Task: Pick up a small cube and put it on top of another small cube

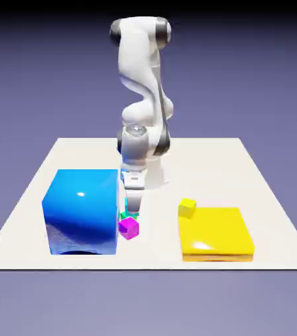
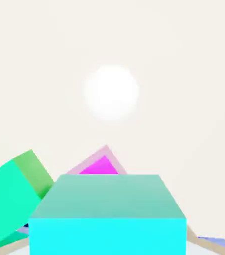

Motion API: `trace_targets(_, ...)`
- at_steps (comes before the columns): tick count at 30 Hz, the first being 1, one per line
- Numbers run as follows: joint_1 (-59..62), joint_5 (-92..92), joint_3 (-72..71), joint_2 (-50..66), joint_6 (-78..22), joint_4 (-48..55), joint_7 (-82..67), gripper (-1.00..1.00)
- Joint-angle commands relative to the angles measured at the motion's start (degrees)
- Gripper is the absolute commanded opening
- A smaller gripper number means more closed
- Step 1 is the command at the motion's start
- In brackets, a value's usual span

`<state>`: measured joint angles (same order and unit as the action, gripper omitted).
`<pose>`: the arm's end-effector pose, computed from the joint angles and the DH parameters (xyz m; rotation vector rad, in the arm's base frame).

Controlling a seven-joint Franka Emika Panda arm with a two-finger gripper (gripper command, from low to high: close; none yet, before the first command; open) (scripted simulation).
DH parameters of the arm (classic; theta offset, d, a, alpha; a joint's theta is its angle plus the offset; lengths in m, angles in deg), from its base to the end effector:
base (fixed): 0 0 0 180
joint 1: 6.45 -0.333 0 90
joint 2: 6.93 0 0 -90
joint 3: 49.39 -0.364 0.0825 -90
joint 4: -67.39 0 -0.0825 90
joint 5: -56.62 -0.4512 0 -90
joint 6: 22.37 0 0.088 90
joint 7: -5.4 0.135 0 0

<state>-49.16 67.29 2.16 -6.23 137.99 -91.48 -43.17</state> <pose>0.4077 -0.0579 0.1698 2.7837 1.2909 -0.0307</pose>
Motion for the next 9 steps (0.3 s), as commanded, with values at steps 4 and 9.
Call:
trace_targets(4, 4.19, -9.96, -5.90, 5.82, 4.65, -0.35, -6.97, -1.00)
trace_targets(9, 6.37, -15.43, -9.09, 9.02, 7.16, -0.54, -10.80, 1.00)
